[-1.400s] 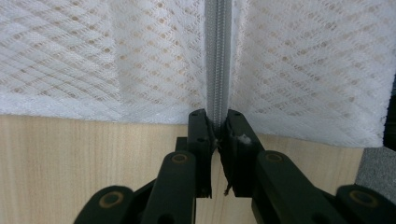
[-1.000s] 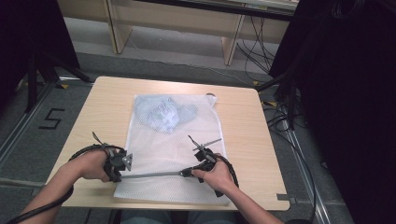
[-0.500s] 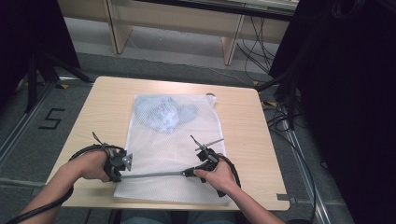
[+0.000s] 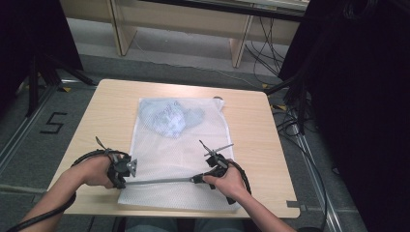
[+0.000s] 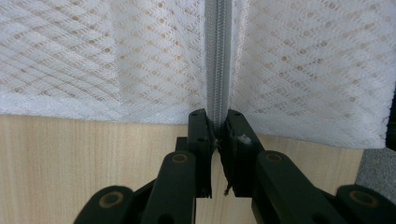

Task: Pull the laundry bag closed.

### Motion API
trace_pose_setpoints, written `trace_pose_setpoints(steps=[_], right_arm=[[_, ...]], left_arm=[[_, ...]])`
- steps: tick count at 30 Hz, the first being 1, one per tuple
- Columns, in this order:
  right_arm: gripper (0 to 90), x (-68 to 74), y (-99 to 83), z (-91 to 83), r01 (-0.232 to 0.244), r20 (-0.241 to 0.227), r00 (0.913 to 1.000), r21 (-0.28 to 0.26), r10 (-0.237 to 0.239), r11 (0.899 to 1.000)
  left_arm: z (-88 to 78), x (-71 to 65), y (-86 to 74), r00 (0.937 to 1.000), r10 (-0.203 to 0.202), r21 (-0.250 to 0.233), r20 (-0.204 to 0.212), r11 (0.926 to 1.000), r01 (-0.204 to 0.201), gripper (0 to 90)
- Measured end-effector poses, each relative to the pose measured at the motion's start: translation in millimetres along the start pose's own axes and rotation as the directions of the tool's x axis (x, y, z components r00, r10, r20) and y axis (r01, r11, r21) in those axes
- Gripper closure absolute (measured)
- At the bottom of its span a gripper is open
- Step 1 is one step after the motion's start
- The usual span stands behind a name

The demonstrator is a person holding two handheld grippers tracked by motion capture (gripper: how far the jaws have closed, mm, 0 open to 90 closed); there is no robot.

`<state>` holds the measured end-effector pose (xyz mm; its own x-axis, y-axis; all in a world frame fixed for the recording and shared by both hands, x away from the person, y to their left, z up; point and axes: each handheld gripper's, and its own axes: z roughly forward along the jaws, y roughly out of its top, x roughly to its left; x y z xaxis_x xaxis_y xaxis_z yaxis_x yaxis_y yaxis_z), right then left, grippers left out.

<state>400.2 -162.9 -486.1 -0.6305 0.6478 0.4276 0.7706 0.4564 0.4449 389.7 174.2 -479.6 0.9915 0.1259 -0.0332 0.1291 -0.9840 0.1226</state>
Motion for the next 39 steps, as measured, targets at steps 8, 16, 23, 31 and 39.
trace_pose_setpoints(steps=[8,16,23,31,39], right_arm=[[87.0,-1.7,-1.3,-1.5,-0.012,0.002,0.9999,0.002,0.012,1.000],[87.0,-3.8,-2.4,-4.0,-0.023,0.007,0.9997,0.007,0.023,1.000],[87.0,-5.4,-4.0,-7.1,-0.035,0.005,0.9994,0.010,0.034,0.999],[87.0,-9.4,-5.1,-8.2,-0.017,0.006,0.9998,0.003,0.017,1.000],[87.0,-11.0,-5.7,-9.9,-0.016,0.006,0.9999,0.002,0.016,1.000]], left_arm=[[0.1,0.1,0.4,1.0000,-0.002,0.002,0.002,1.0000,0.002,81.8],[0.1,0.3,0.6,1.0000,-0.003,0.005,0.003,1.0000,0.003,81.8],[0.0,0.2,0.5,1.0000,-0.005,0.005,0.003,1.0000,0.005,81.8],[-0.1,1.1,1.0,1.0000,0.002,0.007,0.001,1.0000,-0.002,81.9],[-0.1,0.9,0.9,1.0000,0.003,0.007,-0.001,1.0000,-0.003,81.8]])
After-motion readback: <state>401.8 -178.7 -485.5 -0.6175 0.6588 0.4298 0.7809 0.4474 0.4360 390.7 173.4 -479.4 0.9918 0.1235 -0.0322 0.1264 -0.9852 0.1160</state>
